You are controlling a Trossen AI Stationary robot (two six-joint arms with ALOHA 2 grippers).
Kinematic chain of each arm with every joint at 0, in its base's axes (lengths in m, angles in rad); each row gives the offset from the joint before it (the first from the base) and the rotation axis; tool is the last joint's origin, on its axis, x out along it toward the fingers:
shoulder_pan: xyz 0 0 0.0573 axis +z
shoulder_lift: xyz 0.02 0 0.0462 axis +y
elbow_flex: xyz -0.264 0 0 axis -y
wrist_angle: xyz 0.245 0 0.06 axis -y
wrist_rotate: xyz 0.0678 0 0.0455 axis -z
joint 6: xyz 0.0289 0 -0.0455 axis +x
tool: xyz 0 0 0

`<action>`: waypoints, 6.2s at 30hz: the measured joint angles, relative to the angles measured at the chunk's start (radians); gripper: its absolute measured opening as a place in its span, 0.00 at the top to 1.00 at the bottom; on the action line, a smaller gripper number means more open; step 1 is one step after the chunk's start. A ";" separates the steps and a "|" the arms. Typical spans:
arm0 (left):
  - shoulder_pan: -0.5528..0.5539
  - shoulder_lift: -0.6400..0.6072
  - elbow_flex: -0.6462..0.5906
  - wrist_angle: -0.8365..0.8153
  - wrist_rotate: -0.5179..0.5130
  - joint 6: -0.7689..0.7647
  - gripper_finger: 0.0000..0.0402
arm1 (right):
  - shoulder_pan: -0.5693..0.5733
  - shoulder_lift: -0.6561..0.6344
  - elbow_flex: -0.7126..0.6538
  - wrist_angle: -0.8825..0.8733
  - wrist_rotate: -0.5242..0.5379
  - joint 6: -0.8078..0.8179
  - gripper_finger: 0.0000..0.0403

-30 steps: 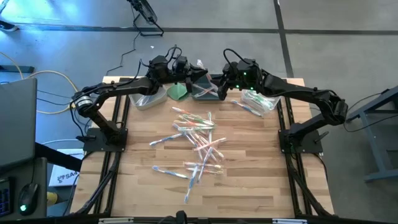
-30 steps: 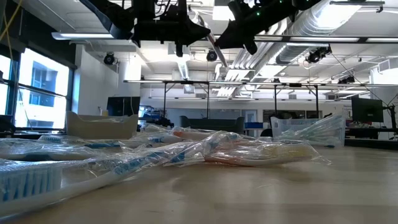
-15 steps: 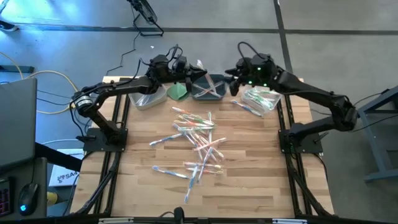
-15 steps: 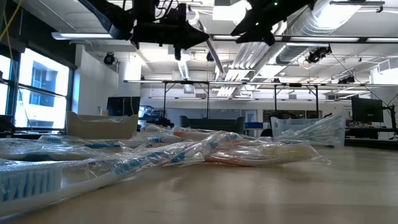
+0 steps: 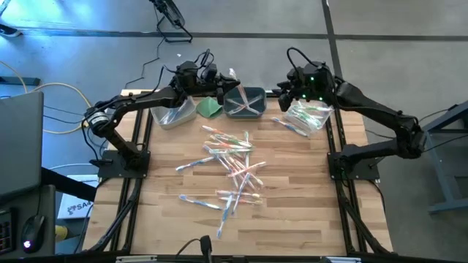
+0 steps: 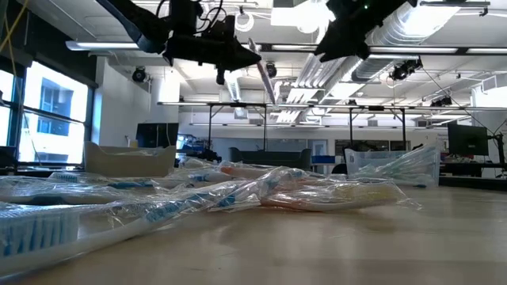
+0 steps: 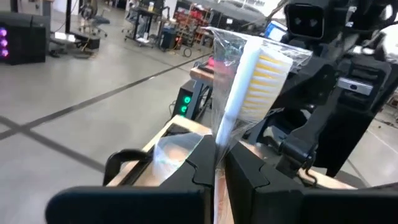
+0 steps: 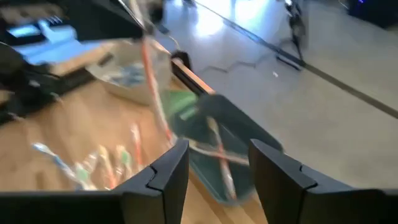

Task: Pick & Place Toothbrushes
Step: Put the orange toothbrush into the blue bin, then put the blue toothbrush into the gray bin

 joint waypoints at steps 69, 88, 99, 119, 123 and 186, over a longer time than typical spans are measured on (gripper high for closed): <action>0.017 0.377 0.646 -0.899 -0.116 0.419 0.97 | -0.008 0.001 0.000 -0.089 0.045 -0.025 0.63; -0.010 0.423 0.647 -0.979 -0.154 0.428 0.97 | -0.008 0.001 0.000 -0.107 0.044 -0.019 0.63; -0.016 0.440 0.645 -1.006 -0.174 0.408 0.97 | -0.008 0.001 0.000 -0.107 0.044 -0.018 0.63; -0.016 0.439 0.645 -1.004 -0.257 0.408 0.75 | -0.008 0.001 0.000 -0.107 0.044 -0.017 0.63; -0.016 0.439 0.645 -1.003 -0.258 0.408 0.71 | -0.008 0.001 0.000 -0.107 0.044 -0.017 0.63; -0.101 0.321 0.645 -0.842 -0.114 0.418 0.96 | -0.007 0.001 0.000 -0.105 -0.072 -0.128 0.91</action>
